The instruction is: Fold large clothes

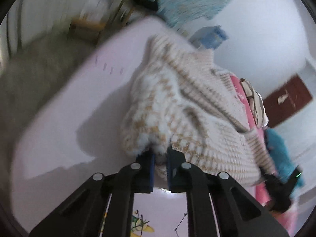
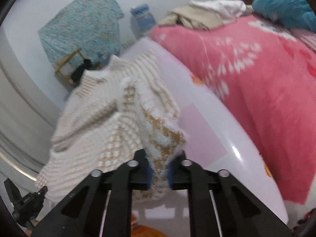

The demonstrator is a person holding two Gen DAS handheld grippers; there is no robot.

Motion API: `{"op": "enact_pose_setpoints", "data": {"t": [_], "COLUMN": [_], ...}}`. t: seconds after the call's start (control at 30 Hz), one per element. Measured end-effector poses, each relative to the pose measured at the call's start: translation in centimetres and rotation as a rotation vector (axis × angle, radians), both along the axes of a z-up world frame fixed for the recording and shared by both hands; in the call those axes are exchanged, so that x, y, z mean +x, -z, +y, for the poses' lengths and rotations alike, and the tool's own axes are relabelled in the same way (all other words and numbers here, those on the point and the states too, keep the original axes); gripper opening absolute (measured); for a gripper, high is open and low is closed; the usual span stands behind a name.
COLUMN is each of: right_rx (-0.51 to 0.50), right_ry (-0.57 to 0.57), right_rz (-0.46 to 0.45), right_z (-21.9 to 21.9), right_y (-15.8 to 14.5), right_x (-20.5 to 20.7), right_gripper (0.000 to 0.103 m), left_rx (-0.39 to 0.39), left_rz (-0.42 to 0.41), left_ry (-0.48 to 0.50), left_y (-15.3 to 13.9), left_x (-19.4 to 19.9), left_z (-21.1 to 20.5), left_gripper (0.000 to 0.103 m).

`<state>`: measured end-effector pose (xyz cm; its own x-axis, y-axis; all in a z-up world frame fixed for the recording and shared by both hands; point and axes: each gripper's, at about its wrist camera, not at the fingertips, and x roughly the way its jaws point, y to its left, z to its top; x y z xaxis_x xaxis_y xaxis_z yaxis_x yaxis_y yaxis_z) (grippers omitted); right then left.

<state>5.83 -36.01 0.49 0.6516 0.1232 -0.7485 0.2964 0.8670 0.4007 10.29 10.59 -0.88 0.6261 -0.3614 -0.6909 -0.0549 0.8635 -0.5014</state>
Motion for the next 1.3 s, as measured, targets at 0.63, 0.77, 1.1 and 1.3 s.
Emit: {"op": "enact_pose_setpoints", "data": {"t": [0.63,0.77,1.1,1.3], "right_rx": [0.126,0.018,-0.167,-0.205], "right_ry": [-0.051,-0.060,-0.560,-0.584], "right_rz": [0.157,0.105,0.071,0.244], "right_z": [-3.9,-4.0,11.4,12.1], "right_y": [0.7,-2.4,-1.9,2.7], "right_x": [-9.2,-9.7,-3.6,-3.3], "right_gripper": [0.045,0.045,0.037,0.036], "left_rx": [-0.111,0.074,0.183,0.327], "left_rz": [0.157,0.024,-0.053,0.052], "left_ry": [0.041,-0.049,0.453,0.506], "left_y": [0.6,-2.7,-2.9,1.5], "left_x": [-8.5,-9.2,-4.9,-4.1], "left_z": [7.5,8.4,-5.6,-7.8], "left_gripper": [0.024,0.044,0.044,0.048]}}
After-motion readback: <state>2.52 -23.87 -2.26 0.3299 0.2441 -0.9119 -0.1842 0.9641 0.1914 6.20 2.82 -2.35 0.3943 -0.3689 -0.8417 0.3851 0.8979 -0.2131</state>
